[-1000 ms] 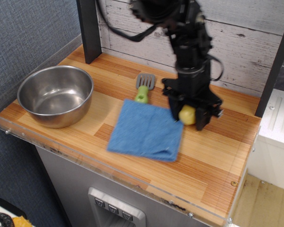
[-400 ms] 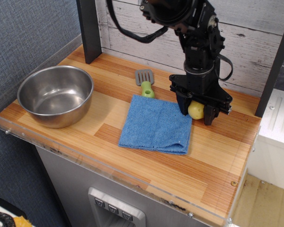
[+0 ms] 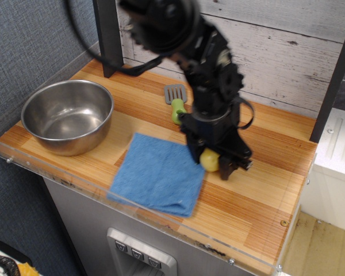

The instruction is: Place the potatoe on the right side of table

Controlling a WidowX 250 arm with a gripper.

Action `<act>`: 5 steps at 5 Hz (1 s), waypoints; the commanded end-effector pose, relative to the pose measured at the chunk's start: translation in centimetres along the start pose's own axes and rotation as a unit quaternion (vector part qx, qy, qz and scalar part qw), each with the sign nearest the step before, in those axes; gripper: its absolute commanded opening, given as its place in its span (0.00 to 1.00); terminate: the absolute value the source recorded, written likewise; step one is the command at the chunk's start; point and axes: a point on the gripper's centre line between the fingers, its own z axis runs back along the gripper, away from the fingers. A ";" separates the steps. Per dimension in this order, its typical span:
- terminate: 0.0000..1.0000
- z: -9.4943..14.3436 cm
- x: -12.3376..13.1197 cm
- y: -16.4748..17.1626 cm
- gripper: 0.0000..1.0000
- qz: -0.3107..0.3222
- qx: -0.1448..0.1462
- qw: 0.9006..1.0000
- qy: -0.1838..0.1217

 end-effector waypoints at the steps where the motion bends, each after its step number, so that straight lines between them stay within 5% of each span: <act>1: 0.00 0.7 -2.4 2.0 0.00 0.023 -0.011 1.000 0.006; 3: 0.00 6.6 2.2 2.9 0.00 0.013 -0.056 0.994 -0.096; 5: 0.00 8.0 3.8 2.6 0.00 -0.001 -0.073 0.990 -0.119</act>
